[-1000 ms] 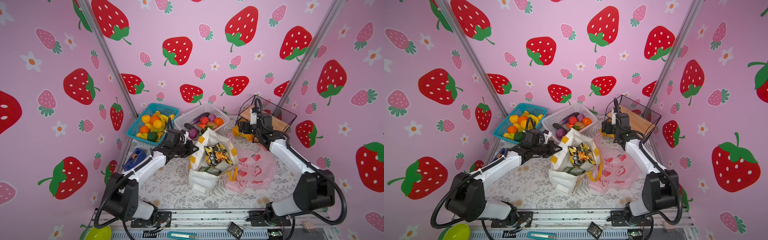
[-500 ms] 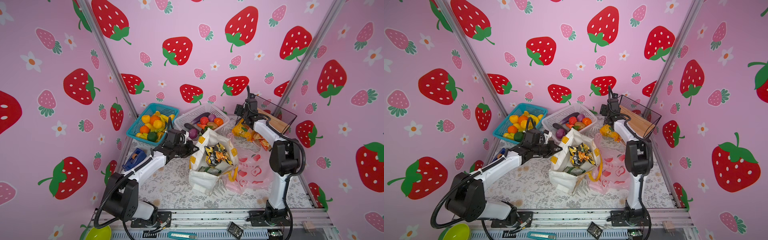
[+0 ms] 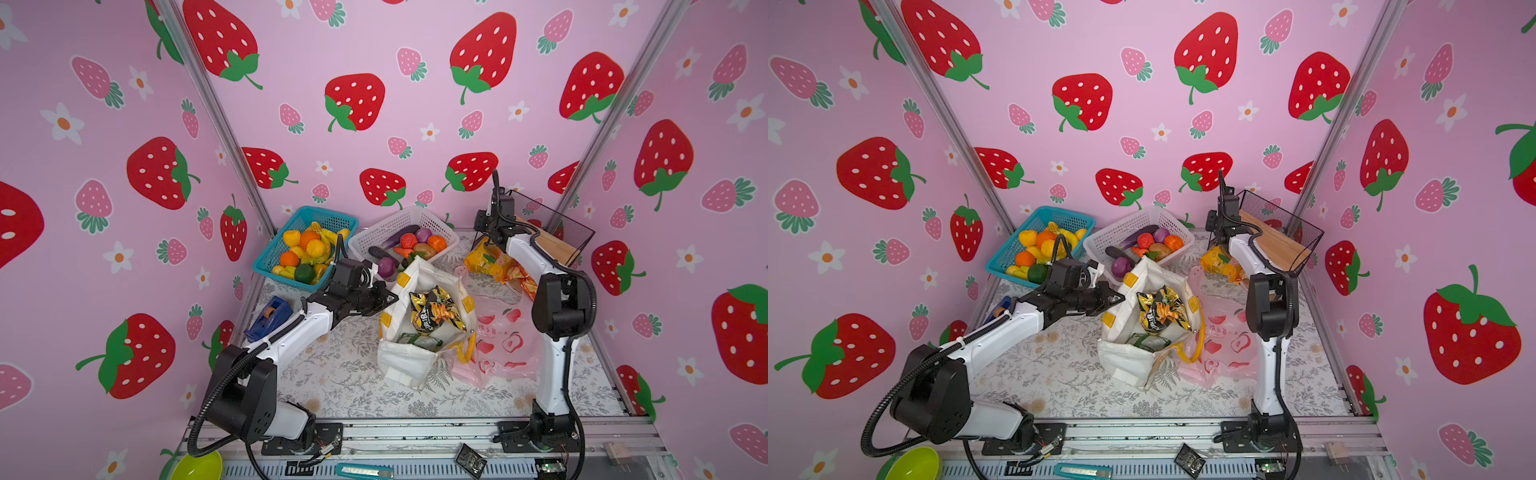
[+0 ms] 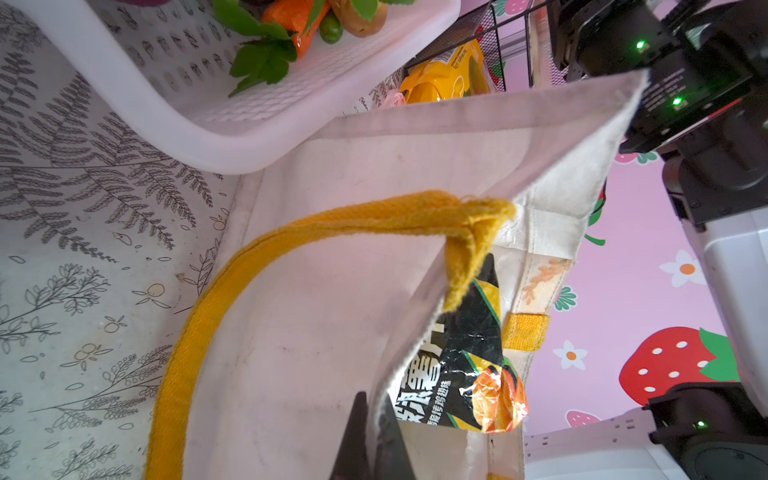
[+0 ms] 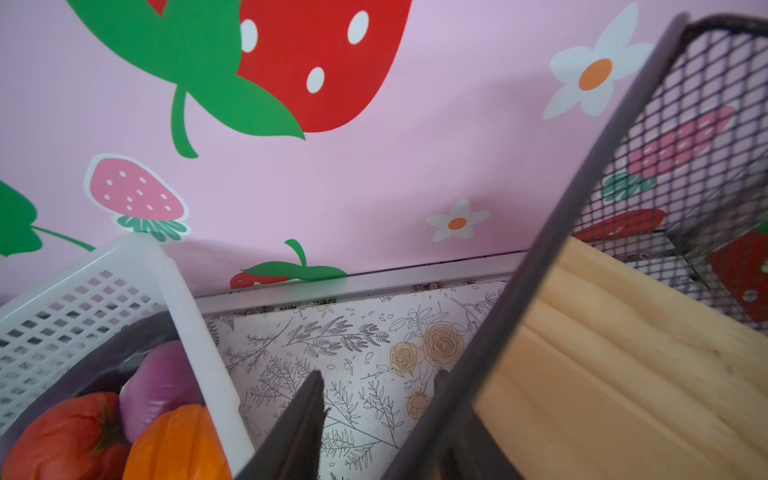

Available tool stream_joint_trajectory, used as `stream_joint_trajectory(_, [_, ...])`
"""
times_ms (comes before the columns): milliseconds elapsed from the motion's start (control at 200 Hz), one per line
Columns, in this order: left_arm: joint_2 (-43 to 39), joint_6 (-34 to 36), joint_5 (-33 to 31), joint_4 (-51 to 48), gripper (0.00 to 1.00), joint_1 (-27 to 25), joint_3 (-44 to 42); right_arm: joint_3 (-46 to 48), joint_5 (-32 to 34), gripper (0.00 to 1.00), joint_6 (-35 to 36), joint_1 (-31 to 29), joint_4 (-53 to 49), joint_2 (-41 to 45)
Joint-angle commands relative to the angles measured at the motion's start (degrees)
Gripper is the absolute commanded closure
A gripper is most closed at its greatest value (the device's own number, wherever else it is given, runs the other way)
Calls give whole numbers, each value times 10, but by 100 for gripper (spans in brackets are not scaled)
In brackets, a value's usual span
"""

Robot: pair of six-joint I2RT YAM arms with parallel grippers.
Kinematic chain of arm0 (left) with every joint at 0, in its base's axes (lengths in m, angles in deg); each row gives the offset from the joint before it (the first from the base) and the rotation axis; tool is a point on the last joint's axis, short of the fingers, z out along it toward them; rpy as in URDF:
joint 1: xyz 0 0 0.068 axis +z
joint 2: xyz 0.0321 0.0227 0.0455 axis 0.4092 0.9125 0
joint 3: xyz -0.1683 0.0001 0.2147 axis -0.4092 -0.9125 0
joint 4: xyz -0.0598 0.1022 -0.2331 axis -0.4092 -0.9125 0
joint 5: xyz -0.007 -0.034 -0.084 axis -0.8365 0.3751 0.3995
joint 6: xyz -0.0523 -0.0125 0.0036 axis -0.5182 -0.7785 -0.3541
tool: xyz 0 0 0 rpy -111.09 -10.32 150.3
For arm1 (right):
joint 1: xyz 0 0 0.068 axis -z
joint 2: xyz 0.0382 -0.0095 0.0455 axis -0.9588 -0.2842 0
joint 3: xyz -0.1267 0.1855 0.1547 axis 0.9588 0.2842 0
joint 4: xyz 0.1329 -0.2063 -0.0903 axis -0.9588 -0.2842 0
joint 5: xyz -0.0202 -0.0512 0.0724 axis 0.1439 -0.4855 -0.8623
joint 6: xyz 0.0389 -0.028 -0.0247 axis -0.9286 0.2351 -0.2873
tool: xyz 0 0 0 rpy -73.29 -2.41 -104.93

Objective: Place the mixed food into the grocery bags and tie them

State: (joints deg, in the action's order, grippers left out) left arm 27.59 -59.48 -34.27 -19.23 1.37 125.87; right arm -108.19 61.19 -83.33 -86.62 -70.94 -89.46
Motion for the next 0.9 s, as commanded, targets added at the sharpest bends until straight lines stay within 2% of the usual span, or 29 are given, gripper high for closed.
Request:
stream_joint_trajectory(0, [6,3,1,-18,100,-5,15,-31,-41,57,52,40,-44,-22])
stream_joint_trajectory(240, [14,2,-1,-17,100,-8,20,-117,-138,57,86,63,-70,-79])
stream_joint_trajectory(455, [16,1,-8,-18,100,-11,21,-223,-209,62,85,62,-90,-146])
stream_joint_trajectory(725, [24,2,-10,-22,100,-12,27,-256,-286,65,82,40,-56,-173])
stream_joint_trajectory(895, [32,2,-9,-22,100,-14,34,-308,-316,65,93,23,-69,-198])
